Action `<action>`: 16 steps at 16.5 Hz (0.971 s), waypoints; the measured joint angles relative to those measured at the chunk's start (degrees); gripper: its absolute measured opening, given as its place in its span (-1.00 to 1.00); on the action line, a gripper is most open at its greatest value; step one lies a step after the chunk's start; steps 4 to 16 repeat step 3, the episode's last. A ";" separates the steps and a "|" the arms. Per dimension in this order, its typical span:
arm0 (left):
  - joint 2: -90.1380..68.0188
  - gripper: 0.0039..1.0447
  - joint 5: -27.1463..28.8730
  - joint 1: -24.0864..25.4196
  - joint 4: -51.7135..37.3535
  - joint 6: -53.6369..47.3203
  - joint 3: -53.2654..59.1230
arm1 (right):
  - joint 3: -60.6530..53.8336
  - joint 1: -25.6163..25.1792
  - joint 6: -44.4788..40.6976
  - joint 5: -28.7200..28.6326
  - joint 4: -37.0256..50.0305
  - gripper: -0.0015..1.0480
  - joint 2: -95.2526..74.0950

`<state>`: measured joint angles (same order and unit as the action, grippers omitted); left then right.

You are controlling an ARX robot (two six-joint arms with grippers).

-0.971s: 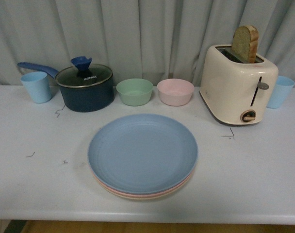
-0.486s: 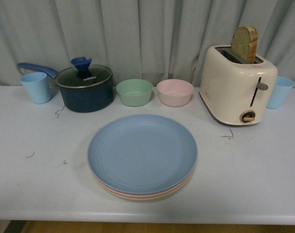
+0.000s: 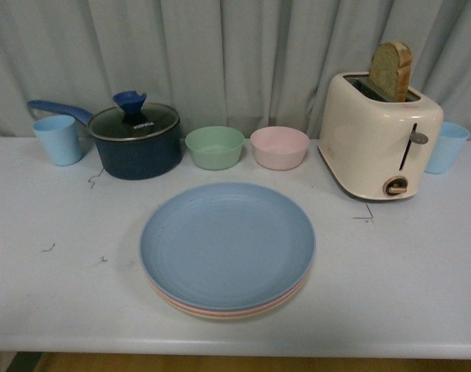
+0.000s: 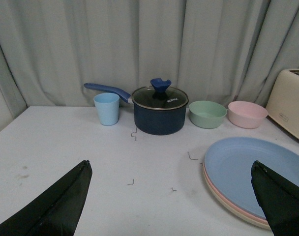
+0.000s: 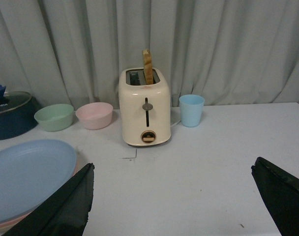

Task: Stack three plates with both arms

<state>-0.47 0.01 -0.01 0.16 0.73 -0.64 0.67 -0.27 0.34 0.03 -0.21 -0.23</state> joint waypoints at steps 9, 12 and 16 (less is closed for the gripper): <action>0.00 0.88 0.00 0.00 0.02 0.00 0.00 | 0.00 0.00 0.00 0.00 0.00 0.87 0.00; 0.00 0.88 0.00 0.00 0.02 0.00 0.00 | 0.00 0.00 0.00 0.00 0.00 0.87 0.00; 0.00 0.88 0.00 0.00 0.02 0.00 0.00 | 0.00 0.00 0.00 0.00 0.00 0.87 0.00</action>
